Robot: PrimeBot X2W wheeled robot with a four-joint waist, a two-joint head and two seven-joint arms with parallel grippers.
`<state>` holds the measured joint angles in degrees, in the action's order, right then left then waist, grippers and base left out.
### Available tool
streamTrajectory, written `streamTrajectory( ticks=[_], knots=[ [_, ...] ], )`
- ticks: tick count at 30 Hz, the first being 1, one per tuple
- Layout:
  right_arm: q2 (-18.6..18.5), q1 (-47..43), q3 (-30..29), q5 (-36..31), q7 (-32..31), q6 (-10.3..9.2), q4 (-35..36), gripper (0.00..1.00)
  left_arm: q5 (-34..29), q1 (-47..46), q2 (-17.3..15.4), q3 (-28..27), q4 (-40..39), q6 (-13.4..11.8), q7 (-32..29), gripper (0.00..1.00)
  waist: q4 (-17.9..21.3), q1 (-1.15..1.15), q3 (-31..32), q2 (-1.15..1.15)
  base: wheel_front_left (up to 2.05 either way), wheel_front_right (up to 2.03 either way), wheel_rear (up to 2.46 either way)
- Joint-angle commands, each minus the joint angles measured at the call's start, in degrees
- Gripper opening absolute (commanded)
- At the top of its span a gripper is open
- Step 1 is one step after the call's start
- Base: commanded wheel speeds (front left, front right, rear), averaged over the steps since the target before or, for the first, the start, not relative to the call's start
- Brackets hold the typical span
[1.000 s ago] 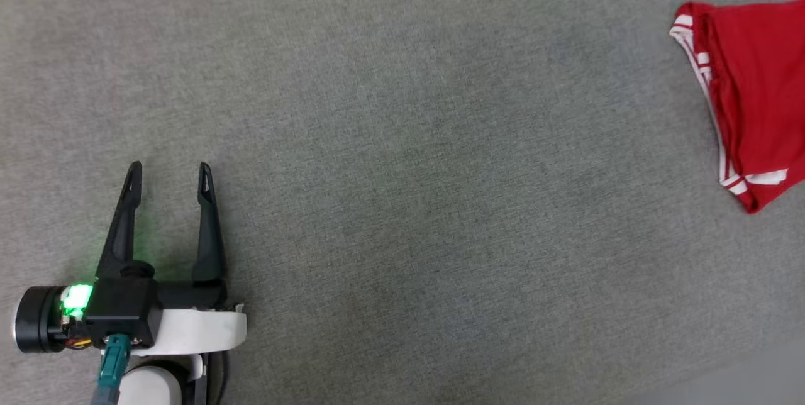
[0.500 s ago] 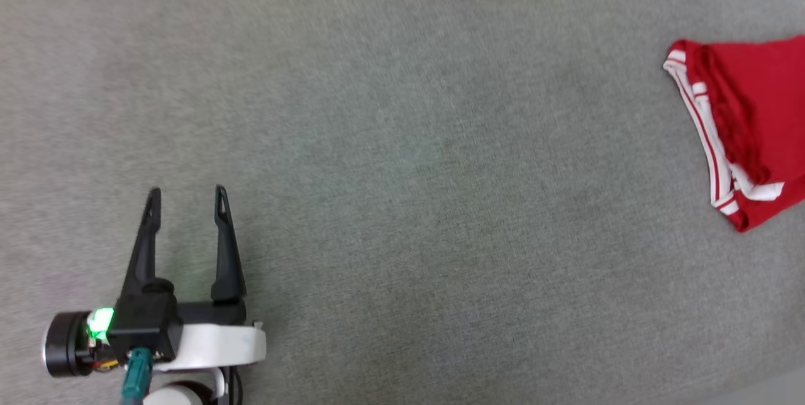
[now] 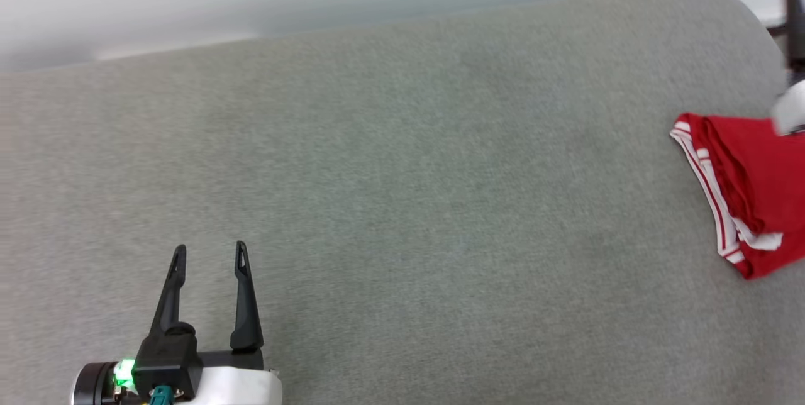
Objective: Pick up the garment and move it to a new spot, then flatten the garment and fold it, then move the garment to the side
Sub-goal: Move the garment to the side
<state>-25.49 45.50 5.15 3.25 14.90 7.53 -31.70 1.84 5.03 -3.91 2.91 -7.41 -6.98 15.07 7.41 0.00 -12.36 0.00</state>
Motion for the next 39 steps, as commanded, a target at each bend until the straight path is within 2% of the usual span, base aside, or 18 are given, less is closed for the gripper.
streamTrajectory(
  ticks=[1,7,17,27,39],
  knots=[
    [1.5,-1.5,-0.3,-0.4,0.2,-0.09,2.4,1.00,0.2,0.6,0.1,-0.2,0.1,0.1,0.1,1.00,-1.6,0.00,1.7,0.00,0.00,0.00,0.00],
    [7.9,-10.1,0.2,-0.1,0.2,-0.09,15.3,1.00,0.2,1.0,0.3,0.0,1.0,0.5,0.1,1.00,-3.7,0.00,3.8,0.00,0.00,0.00,0.00],
    [16.0,-27.2,-1.9,1.5,0.3,-0.08,22.7,1.00,0.4,3.0,0.6,0.6,2.6,0.9,0.1,1.00,-6.5,0.00,7.3,0.00,0.00,0.00,0.00],
    [20.4,-42.0,-6.2,2.1,0.3,-0.07,27.0,1.00,0.3,5.0,0.8,0.7,3.3,1.7,0.1,1.00,-8.1,0.00,10.3,0.00,0.00,0.00,0.00],
    [22.6,-51.4,-8.7,3.0,0.3,-0.07,31.3,1.00,0.7,6.9,0.9,1.3,3.2,3.2,0.1,1.00,-8.6,0.00,12.2,0.00,0.00,0.00,0.00]
  ],
)
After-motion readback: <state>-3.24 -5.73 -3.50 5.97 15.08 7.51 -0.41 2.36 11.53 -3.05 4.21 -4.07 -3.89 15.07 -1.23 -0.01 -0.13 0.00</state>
